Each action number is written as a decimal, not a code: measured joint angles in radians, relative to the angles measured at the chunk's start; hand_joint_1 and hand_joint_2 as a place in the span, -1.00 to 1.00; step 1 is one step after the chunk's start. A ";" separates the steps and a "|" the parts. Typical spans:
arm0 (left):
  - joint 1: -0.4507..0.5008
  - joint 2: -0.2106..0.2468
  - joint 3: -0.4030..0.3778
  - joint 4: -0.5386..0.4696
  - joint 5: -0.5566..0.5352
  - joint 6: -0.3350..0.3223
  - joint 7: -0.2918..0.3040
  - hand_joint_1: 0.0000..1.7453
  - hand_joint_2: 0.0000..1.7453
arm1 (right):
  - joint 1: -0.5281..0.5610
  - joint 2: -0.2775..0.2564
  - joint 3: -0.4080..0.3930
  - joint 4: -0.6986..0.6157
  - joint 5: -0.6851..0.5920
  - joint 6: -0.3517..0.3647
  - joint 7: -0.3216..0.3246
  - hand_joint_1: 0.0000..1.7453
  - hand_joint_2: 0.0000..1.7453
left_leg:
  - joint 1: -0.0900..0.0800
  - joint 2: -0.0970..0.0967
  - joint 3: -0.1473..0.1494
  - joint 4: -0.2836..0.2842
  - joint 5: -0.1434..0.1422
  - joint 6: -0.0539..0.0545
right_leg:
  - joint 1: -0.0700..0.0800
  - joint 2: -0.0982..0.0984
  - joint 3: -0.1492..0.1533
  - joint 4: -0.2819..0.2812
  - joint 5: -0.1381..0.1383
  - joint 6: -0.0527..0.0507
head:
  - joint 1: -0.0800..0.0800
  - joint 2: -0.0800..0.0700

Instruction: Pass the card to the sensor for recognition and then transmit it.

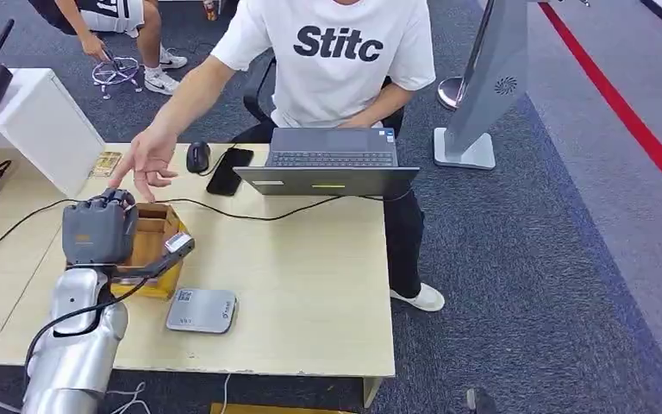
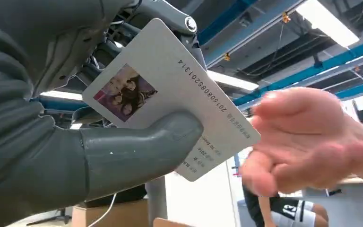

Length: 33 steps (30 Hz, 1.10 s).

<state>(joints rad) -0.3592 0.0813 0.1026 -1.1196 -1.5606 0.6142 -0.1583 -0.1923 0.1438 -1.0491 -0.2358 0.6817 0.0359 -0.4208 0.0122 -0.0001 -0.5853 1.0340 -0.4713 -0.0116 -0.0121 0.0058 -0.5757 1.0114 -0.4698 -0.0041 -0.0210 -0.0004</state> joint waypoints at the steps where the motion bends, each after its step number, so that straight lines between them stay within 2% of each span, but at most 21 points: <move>1: -0.002 0.004 -0.005 0.004 0.000 -0.001 0.006 1.00 1.00 | 0.000 0.000 0.001 0.000 0.000 0.002 0.000 -1.00 1.00 | 0.000 0.000 0.000 0.000 0.000 0.000 | 0.000 0.000 0.000 0.000 0.000 0.000 | 0.000 0.000; 9: -0.011 0.017 -0.015 0.023 0.000 0.000 0.013 1.00 1.00 | 0.000 0.002 0.002 0.000 -0.001 0.008 -0.001 -1.00 1.00 | 0.000 0.000 -0.001 0.000 0.000 0.000 | 0.000 0.000 -0.002 0.000 0.000 0.000 | 0.000 0.000; 10: -0.011 0.017 -0.015 0.024 0.000 0.000 0.011 0.86 1.00 | 0.000 0.002 0.002 0.000 -0.001 0.008 -0.001 -1.00 1.00 | 0.000 0.000 -0.001 0.000 0.000 0.000 | 0.000 0.000 -0.002 0.000 0.000 0.000 | 0.000 0.000; 13: -0.011 0.016 -0.015 0.027 0.000 0.001 0.005 0.82 1.00 | 0.000 0.002 0.002 0.000 -0.002 0.008 -0.001 -1.00 1.00 | 0.000 0.000 -0.001 0.000 0.000 0.000 | 0.000 0.000 -0.002 0.000 0.000 0.000 | 0.000 0.000; 14: -0.011 0.016 -0.015 0.027 0.000 0.002 0.004 -1.00 1.00 | 0.000 0.002 0.002 0.000 -0.002 0.008 -0.001 -1.00 1.00 | 0.000 0.000 -0.001 0.000 0.000 0.000 | 0.000 0.000 -0.002 0.000 0.000 0.000 | 0.000 0.000; 24: -0.009 0.002 -0.015 0.026 0.000 0.005 -0.002 -1.00 1.00 | 0.000 0.002 0.002 0.000 -0.002 0.003 -0.002 -1.00 1.00 | 0.000 0.000 -0.002 0.000 0.000 0.000 | 0.000 0.000 -0.002 0.000 0.000 0.000 | 0.000 0.000; 33: 0.019 -0.015 -0.015 -0.035 0.005 0.006 -0.034 -1.00 1.00 | 0.001 0.002 0.002 0.000 -0.006 0.000 -0.002 -1.00 1.00 | 0.000 0.000 -0.002 0.000 0.000 0.000 | 0.000 0.000 -0.002 0.000 0.000 0.000 | 0.000 0.000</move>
<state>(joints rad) -0.3402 0.0664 0.0874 -1.1547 -1.5553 0.6203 -0.1926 -0.1917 0.1461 -1.0472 -0.2354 0.6756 0.0355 -0.4230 0.0122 -0.0001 -0.5876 1.0340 -0.4714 -0.0115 -0.0122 0.0055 -0.5778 1.0113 -0.4696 -0.0040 -0.0210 -0.0004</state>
